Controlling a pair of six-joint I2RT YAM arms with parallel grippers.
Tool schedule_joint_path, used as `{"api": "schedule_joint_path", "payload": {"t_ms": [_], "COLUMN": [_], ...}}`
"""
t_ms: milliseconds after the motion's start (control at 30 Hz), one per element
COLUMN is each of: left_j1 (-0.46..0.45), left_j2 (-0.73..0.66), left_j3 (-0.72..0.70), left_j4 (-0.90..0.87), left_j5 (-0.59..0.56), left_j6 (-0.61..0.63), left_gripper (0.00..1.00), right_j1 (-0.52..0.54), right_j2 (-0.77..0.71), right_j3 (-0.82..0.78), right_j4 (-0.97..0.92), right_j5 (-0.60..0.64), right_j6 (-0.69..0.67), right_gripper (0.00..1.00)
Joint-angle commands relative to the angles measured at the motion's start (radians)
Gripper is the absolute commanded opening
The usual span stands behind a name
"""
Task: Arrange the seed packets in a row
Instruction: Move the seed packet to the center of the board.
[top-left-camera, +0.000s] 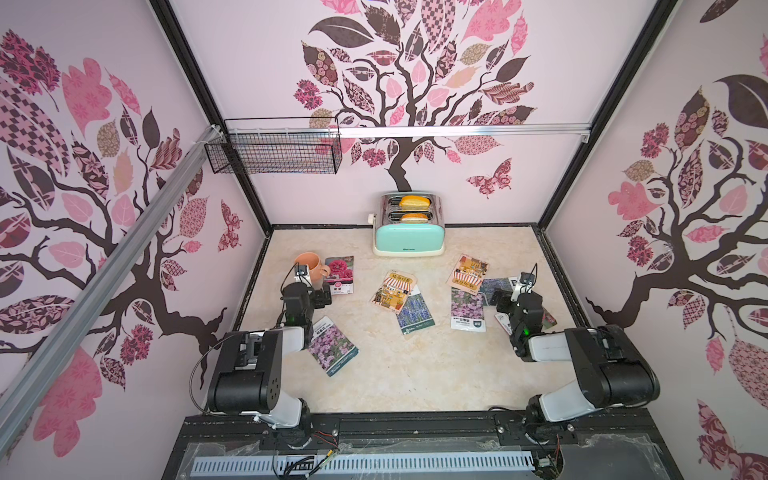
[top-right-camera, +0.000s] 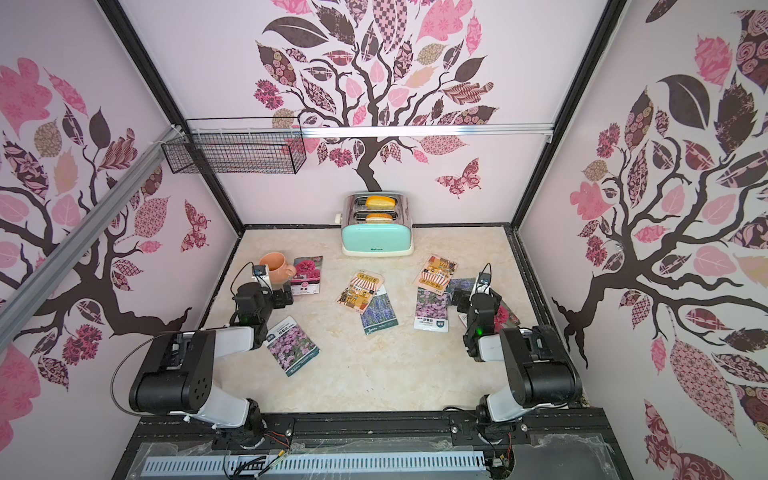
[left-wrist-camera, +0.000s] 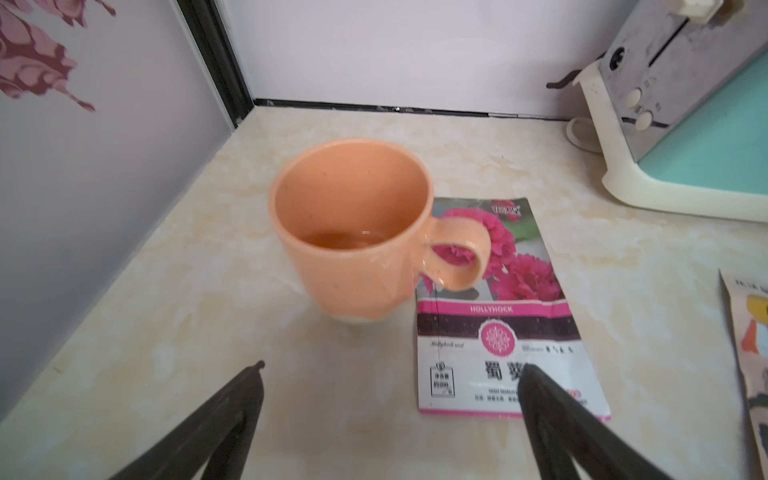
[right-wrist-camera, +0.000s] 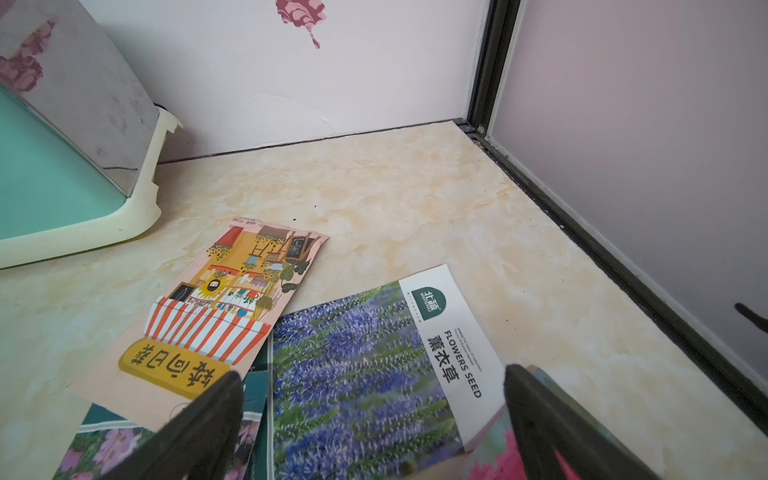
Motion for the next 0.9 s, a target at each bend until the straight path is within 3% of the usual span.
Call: {"api": "schedule_joint_path", "payload": {"t_ms": [0, 133, 233, 367, 567, 667, 767, 867], "left_j1": [-0.024, -0.096, -0.114, -0.142, -0.144, -0.143, -0.138, -0.133], "left_j2": [-0.067, -0.162, -0.221, -0.271, -0.304, -0.334, -0.388, -0.468], "left_j3": [0.075, 0.089, 0.201, 0.345, 0.471, 0.445, 0.349, 0.254], "left_j4": [-0.194, -0.275, -0.553, -0.850, -1.174, -1.298, -1.302, -1.294], "left_j5": [-0.139, -0.217, -0.196, -0.170, 0.028, 0.039, 0.098, 0.072], "left_j6": [-0.016, -0.058, -0.200, -0.376, -0.528, -0.588, -0.651, -0.718], "left_gripper": [0.97, 0.97, 0.97, 0.97, 0.97, 0.97, 0.97, 0.95], "right_j1": [0.004, 0.010, 0.044, 0.201, 0.414, 0.452, 0.478, 0.552], "right_j2": [-0.085, -0.144, -0.145, -0.101, -0.060, -0.052, -0.020, 0.046], "right_j3": [0.138, 0.252, 0.344, 0.485, 0.593, 0.583, 0.570, 0.604], "right_j4": [-0.268, -0.485, -0.635, -0.816, -0.962, -0.965, -0.935, -0.972], "right_j5": [-0.027, -0.154, -0.286, -0.409, -0.554, -0.660, -0.799, -0.826], "right_j6": [0.011, 0.053, 0.101, 0.100, 0.173, 0.212, 0.270, 0.254], "right_gripper": [0.99, 0.99, 0.99, 0.99, 0.99, 0.99, 0.99, 0.98]}}
